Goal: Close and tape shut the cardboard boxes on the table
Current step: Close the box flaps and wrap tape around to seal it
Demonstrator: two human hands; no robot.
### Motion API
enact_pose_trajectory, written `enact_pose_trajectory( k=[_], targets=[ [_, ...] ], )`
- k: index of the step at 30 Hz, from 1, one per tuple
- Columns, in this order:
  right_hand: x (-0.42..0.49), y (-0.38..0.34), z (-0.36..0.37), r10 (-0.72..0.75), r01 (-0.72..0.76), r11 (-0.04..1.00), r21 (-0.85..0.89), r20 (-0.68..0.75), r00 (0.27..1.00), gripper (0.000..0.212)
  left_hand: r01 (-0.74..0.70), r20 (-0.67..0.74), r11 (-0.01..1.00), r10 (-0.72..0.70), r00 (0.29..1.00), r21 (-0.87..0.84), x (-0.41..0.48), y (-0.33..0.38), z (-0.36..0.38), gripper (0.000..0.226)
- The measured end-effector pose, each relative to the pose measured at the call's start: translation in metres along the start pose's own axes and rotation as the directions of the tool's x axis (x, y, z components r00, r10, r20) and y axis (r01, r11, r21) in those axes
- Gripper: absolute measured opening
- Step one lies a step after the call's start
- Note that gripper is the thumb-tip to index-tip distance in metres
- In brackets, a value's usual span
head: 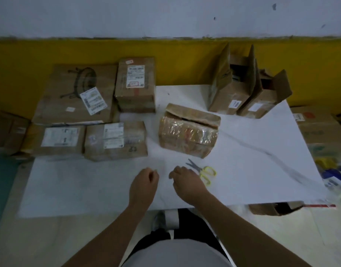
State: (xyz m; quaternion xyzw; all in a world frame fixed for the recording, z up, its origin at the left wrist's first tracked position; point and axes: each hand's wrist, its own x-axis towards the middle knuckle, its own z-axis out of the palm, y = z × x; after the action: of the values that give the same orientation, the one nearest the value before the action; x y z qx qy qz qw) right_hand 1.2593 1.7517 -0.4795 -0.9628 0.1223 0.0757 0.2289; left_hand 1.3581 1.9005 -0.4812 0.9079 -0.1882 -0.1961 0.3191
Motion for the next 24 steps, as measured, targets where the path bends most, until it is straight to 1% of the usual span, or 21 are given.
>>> enact_pose_trajectory(
  k=[1,2,3,4,5,6,7,8,9,10,12,13,14,16,17,19,20,21,22,23,24],
  targets=[
    [-0.007,-0.004,0.021,0.049,-0.05,0.999,0.009,0.089,0.995,0.032,0.143,0.053,0.99,-0.142,0.988,-0.006,-0.014,-0.01,0.005,0.047],
    [-0.015,-0.006,0.039,0.117,-0.121,0.993,0.016,0.153,0.981,0.035,0.261,0.129,0.965,-0.26,0.957,0.014,-0.026,-0.019,0.01,0.056],
    [-0.024,-0.006,0.054,0.195,-0.205,0.978,0.028,0.202,0.96,0.036,0.369,0.229,0.928,-0.37,0.9,0.048,-0.037,-0.026,0.016,0.06],
    [-0.032,-0.006,0.067,0.257,-0.275,0.96,0.05,0.23,0.939,0.036,0.462,0.338,0.884,-0.457,0.823,0.07,-0.044,-0.032,0.024,0.058],
    [-0.038,-0.006,0.075,0.294,-0.321,0.944,0.078,0.246,0.924,0.036,0.563,0.453,0.825,-0.521,0.724,0.05,-0.049,-0.035,0.032,0.052],
    [-0.044,-0.006,0.083,0.308,-0.344,0.933,0.109,0.257,0.916,0.035,0.676,0.556,0.737,-0.559,0.615,-0.006,-0.053,-0.039,0.043,0.047],
    [-0.048,-0.006,0.088,0.318,-0.362,0.923,0.134,0.266,0.91,0.034,0.765,0.631,0.64,-0.563,0.534,-0.076,-0.055,-0.04,0.051,0.049],
    [-0.051,-0.005,0.092,0.324,-0.372,0.916,0.149,0.272,0.906,0.032,0.835,0.691,0.53,-0.548,0.471,-0.149,-0.053,-0.041,0.058,0.053],
    [-0.053,-0.006,0.091,0.325,-0.376,0.914,0.152,0.281,0.903,0.032,0.879,0.725,0.42,-0.53,0.441,-0.227,-0.054,-0.044,0.065,0.057],
    [-0.054,-0.006,0.091,0.327,-0.38,0.912,0.153,0.286,0.901,0.033,0.896,0.731,0.346,-0.53,0.431,-0.278,-0.053,-0.052,0.075,0.06],
    [-0.055,-0.007,0.085,0.358,-0.416,0.896,0.157,0.3,0.884,0.034,0.892,0.716,0.347,-0.539,0.443,-0.29,-0.053,-0.082,0.11,0.062],
    [-0.055,-0.008,0.082,0.376,-0.438,0.885,0.159,0.312,0.873,0.034,0.893,0.716,0.348,-0.542,0.44,-0.285,-0.055,-0.083,0.115,0.058],
    [-0.054,-0.008,0.077,0.391,-0.452,0.878,0.157,0.31,0.867,0.034,0.9,0.738,0.343,-0.527,0.421,-0.269,-0.057,-0.076,0.113,0.052],
    [-0.054,-0.009,0.069,0.445,-0.499,0.858,0.122,0.308,0.841,0.031,0.919,0.787,0.262,-0.479,0.39,-0.296,-0.056,-0.048,0.096,0.042],
    [-0.055,-0.01,0.064,0.492,-0.544,0.83,0.121,0.302,0.817,0.03,0.914,0.791,0.287,-0.466,0.396,-0.288,-0.053,-0.038,0.09,0.04],
    [-0.055,-0.009,0.062,0.621,-0.686,0.7,0.197,0.305,0.722,0.033,0.881,0.768,0.408,-0.477,0.428,-0.237,-0.041,-0.025,0.077,0.043],
    [-0.053,-0.01,0.058,0.673,-0.761,0.58,0.289,0.357,0.648,0.037,0.845,0.747,0.491,-0.477,0.464,-0.211,-0.034,-0.016,0.067,0.043],
    [-0.049,-0.012,0.054,0.688,-0.815,0.403,0.416,0.449,0.57,0.042,0.802,0.724,0.567,-0.471,0.504,-0.189,-0.026,-0.008,0.059,0.043],
    [-0.045,-0.014,0.049,0.664,-0.818,0.17,0.55,0.55,0.507,0.052,0.729,0.695,0.668,-0.452,0.559,-0.151,-0.021,0.001,0.049,0.041],
    [-0.041,-0.016,0.043,0.621,-0.757,-0.056,0.651,0.616,0.484,0.063,0.623,0.676,0.777,-0.411,0.611,-0.091,-0.016,0.012,0.039,0.037],
    [-0.037,-0.017,0.033,0.592,-0.664,-0.215,0.716,0.636,0.494,0.066,0.504,0.661,0.863,-0.365,0.656,-0.023,-0.01,0.022,0.029,0.032]
  ],
)
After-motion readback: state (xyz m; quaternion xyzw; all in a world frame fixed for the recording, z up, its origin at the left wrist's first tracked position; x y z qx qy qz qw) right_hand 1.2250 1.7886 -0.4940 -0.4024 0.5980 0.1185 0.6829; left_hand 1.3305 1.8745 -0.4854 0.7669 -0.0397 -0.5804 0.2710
